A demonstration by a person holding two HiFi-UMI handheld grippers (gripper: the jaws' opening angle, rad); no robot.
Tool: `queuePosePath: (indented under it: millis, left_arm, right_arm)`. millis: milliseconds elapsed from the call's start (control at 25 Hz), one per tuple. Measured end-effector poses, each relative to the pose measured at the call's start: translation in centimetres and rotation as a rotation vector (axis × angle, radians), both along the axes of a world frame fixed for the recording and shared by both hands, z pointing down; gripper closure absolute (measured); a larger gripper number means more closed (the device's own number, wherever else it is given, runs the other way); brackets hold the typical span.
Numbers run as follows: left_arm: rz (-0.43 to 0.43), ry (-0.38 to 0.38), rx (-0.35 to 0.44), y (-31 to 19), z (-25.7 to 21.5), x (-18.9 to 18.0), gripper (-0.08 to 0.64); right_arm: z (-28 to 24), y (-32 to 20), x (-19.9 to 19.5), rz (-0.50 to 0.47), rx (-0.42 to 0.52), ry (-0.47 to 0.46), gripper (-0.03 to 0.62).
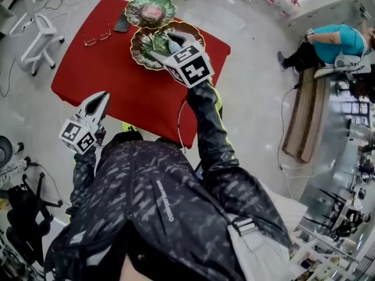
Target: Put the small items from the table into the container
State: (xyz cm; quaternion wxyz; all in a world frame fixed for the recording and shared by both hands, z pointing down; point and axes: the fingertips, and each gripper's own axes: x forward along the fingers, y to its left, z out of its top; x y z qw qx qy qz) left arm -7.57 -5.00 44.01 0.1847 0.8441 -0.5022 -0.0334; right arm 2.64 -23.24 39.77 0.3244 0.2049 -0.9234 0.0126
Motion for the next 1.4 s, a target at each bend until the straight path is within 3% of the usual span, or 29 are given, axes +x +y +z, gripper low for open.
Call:
queuePosePath:
  millis: [160,360,480,1080,1400]
  left_arm:
    - [-0.005,0.002,0.007,0.4,-1.2,3.0,0.541]
    - [-0.019,-0.019,0.003,1.5,-2.1,5.7,0.542]
    - [-0.031,-0.014,0.013,2.7,-2.9,7.5,0.541]
    - [-0.088,0.033,-0.055,9.4,-2.0,18.2,0.542]
    - [-0.06,0.017,-0.1,9.7,-1.8,20.6,0.543]
  right_arm:
    - [0.7,2.6,1.9,-0.047,-0.037,-0.004,0.299]
    - [0.5,6.0,3.6,-0.098,-0.045,-0.029,0.459]
    - [1.1,8.5,5.1,-0.132,-0.065,-0.037,0.511]
    - [7.3,21.3,12.7,-0.246,-0.236,-0.091,0.532]
    - [8.8,23.8,14.3,-0.229,-0.299,-0.139,0.535]
